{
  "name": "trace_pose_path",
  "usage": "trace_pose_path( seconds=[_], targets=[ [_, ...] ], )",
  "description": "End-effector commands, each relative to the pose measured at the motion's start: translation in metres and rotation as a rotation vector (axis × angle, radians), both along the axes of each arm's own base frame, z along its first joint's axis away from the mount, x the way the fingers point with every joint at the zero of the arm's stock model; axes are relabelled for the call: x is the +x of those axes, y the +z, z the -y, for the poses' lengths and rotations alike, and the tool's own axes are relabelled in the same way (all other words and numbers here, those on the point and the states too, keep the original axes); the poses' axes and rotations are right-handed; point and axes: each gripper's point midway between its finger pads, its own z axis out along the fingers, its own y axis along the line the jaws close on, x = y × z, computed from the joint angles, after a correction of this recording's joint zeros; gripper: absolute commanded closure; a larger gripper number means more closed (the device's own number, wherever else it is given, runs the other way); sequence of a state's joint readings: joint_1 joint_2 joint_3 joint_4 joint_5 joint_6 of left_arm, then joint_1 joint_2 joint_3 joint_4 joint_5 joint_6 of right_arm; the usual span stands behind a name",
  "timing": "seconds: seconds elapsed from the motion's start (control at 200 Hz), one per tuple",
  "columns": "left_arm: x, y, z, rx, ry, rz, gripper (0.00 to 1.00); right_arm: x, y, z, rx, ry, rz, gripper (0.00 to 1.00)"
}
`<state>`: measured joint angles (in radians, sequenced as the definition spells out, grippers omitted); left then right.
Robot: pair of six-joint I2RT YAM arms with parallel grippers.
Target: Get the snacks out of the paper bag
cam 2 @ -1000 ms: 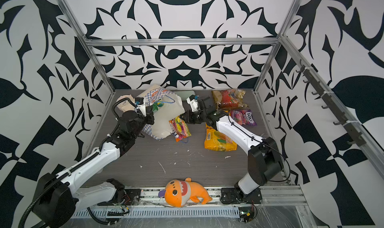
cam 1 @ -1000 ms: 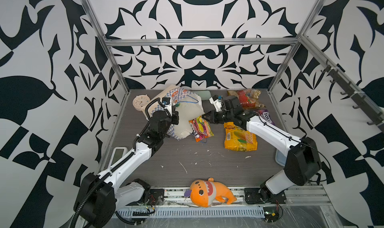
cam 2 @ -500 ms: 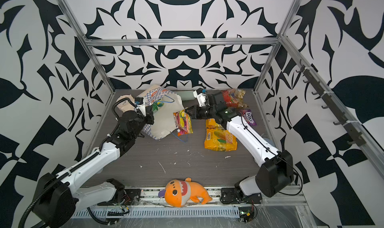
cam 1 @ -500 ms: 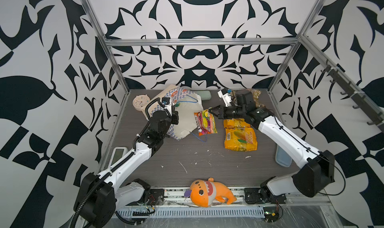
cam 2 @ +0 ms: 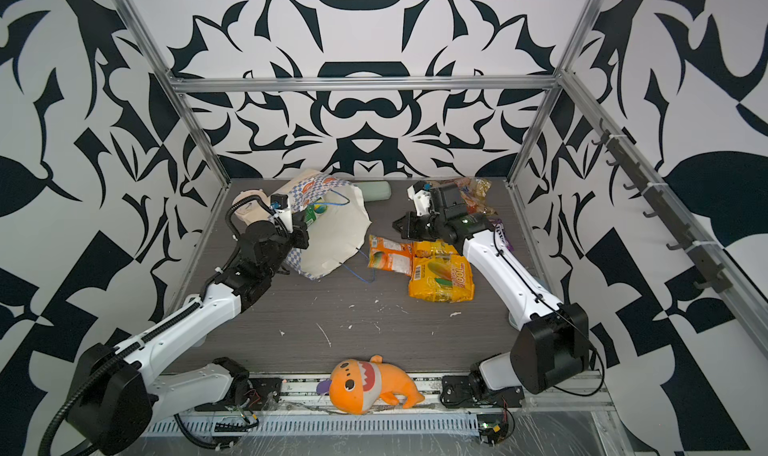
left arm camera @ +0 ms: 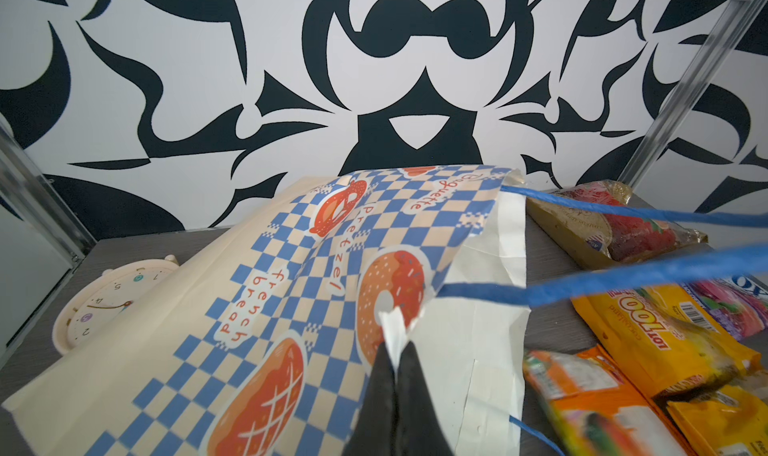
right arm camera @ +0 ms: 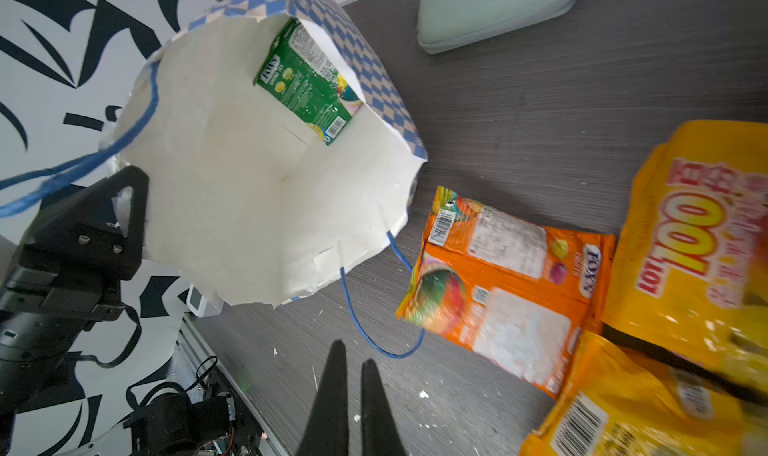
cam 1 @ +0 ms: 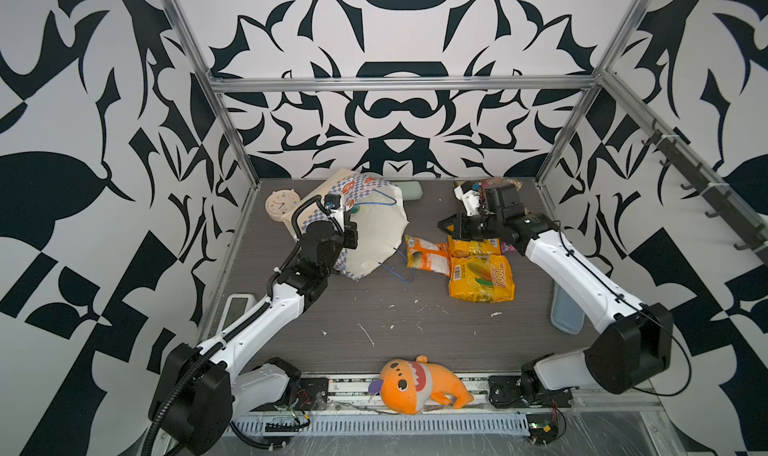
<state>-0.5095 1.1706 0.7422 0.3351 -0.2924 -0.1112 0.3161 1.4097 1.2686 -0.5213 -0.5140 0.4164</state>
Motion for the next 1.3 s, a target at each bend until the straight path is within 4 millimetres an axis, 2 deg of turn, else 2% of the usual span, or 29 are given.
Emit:
trace_pose_path(
  seconds=[0.0, 0.075, 0.165, 0.225, 0.28, 0.37, 0.45, 0.52, 0.66, 0.79, 0.915, 1.06, 1.295],
  targets=[
    [0.005, 0.005, 0.0, -0.006, 0.009, 0.015, 1.0, -0.002, 0.005, 0.009, -0.059, 0.003, 0.008, 1.0],
    [0.006, 0.005, 0.001, -0.002, 0.005, 0.015, 1.0, 0.0, -0.013, 0.013, -0.087, -0.024, -0.05, 1.0],
    [0.006, 0.007, 0.0, 0.0, 0.011, 0.016, 1.0, -0.006, -0.023, -0.004, -0.139, 0.085, 0.034, 0.75],
    [0.006, 0.006, -0.003, 0.004, 0.025, 0.018, 1.0, -0.007, -0.035, -0.012, -0.223, 0.122, 0.102, 0.66],
    [0.005, 0.007, -0.005, 0.005, 0.031, 0.023, 1.0, -0.005, -0.053, -0.013, -0.264, 0.11, 0.088, 0.59],
    [0.005, 0.008, -0.012, 0.02, 0.066, 0.024, 1.0, 0.006, -0.076, -0.012, -0.281, 0.045, -0.007, 0.6],
    [0.004, 0.009, -0.02, 0.021, 0.109, 0.024, 1.0, 0.011, -0.085, -0.024, -0.246, 0.059, -0.024, 0.61],
    [0.003, 0.011, -0.028, 0.024, 0.144, 0.023, 1.0, 0.011, -0.092, -0.031, -0.26, 0.081, -0.04, 0.73],
    [0.0, 0.017, -0.04, 0.016, 0.188, 0.034, 1.0, -0.015, -0.12, -0.051, -0.424, 0.205, -0.08, 0.73],
    [-0.005, 0.022, -0.047, 0.012, 0.209, 0.056, 1.0, -0.035, -0.153, -0.047, -0.572, 0.178, -0.091, 0.67],
    [-0.01, 0.029, -0.057, 0.01, 0.248, 0.078, 1.0, -0.044, -0.158, -0.058, -0.556, 0.162, -0.082, 0.64],
    [-0.012, 0.033, -0.061, 0.007, 0.264, 0.088, 1.0, -0.041, -0.176, -0.066, -0.545, 0.142, -0.106, 0.63],
    [-0.019, 0.03, -0.058, 0.01, 0.224, 0.089, 1.0, -0.02, -0.199, -0.055, -0.6, 0.037, -0.133, 0.63]
  ],
)
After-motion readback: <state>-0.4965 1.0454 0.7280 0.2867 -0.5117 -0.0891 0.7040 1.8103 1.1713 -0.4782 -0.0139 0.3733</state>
